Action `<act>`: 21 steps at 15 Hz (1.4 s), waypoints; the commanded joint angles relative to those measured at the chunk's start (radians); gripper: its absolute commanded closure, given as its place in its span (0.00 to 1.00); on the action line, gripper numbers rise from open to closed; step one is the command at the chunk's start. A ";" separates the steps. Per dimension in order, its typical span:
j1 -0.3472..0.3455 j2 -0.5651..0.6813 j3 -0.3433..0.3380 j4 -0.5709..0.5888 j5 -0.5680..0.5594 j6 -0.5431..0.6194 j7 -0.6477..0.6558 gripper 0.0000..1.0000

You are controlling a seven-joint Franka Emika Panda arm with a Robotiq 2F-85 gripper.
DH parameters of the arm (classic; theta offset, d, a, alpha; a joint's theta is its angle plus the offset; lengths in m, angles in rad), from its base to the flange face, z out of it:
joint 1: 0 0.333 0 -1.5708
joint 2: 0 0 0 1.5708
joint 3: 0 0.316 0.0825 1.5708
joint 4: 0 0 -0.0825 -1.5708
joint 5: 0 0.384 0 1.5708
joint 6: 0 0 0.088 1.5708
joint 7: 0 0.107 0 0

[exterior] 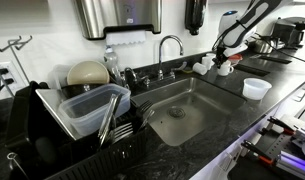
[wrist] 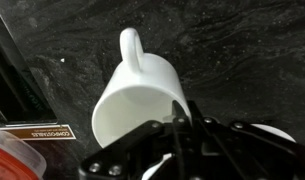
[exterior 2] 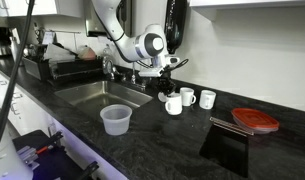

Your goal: Move the spoon from the white cup and put it on the dish rack then put the same cup in the sink

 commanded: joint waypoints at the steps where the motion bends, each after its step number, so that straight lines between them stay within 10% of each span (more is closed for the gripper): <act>1: 0.017 -0.046 -0.011 -0.014 0.014 -0.008 -0.020 0.98; 14: 0.152 -0.394 0.189 -0.352 0.213 0.022 -0.166 0.98; 21: 0.181 -0.278 0.238 -0.350 0.194 0.028 -0.215 0.98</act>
